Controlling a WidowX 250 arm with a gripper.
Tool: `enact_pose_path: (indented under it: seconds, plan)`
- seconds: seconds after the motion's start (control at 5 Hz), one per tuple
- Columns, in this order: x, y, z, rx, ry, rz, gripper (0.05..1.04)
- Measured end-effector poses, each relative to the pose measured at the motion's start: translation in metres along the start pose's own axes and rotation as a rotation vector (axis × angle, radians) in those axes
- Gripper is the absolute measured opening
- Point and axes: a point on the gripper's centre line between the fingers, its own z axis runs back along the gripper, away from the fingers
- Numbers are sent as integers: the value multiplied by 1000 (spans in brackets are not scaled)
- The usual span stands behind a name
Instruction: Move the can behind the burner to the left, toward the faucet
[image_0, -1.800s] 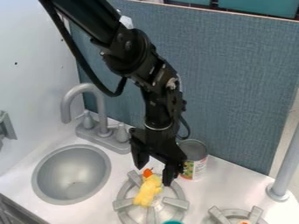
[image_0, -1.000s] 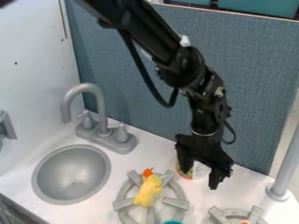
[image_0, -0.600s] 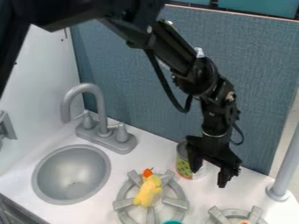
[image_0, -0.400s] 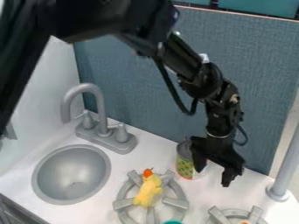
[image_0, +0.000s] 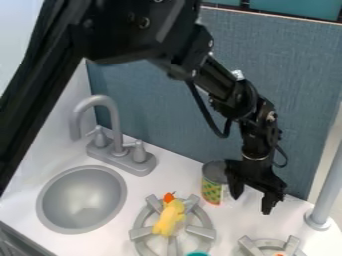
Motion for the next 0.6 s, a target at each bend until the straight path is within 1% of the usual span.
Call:
enact_pose_path:
  seconds: [0.2, 0.4, 0.6]
  plan:
    - [9, 9, -1, 12, -14, 25, 1002]
    - [5, 31, -9, 51, 1, 72, 1002]
    - [-4, 78, -11, 160, 6, 172, 1002]
